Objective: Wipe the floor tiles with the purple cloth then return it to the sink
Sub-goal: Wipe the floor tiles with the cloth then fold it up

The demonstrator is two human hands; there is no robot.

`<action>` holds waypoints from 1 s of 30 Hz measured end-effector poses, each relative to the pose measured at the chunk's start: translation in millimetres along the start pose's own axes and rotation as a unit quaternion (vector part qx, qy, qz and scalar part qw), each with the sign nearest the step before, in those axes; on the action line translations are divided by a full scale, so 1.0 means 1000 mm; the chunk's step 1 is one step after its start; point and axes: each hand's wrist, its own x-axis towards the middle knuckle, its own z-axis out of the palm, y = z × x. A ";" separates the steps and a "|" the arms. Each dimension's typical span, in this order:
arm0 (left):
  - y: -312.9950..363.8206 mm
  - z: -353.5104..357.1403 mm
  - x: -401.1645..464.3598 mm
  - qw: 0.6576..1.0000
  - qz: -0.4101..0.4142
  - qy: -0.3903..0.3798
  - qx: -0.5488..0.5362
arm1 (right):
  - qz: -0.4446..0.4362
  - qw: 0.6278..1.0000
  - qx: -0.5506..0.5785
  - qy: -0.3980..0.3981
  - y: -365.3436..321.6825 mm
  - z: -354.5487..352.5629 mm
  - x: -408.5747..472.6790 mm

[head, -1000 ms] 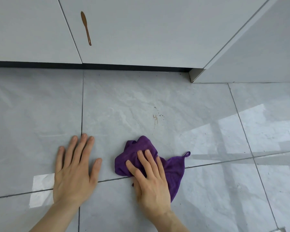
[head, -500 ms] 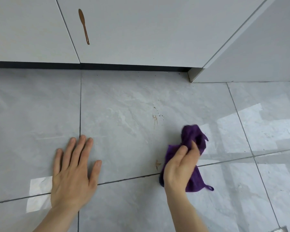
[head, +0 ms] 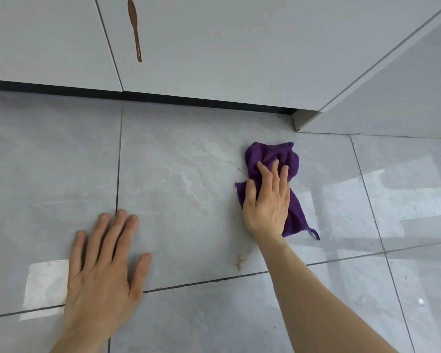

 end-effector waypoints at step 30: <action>0.004 -0.002 0.001 1.000 0.000 -0.010 -0.013 | -0.226 0.967 0.046 -0.112 0.028 -0.026 -0.061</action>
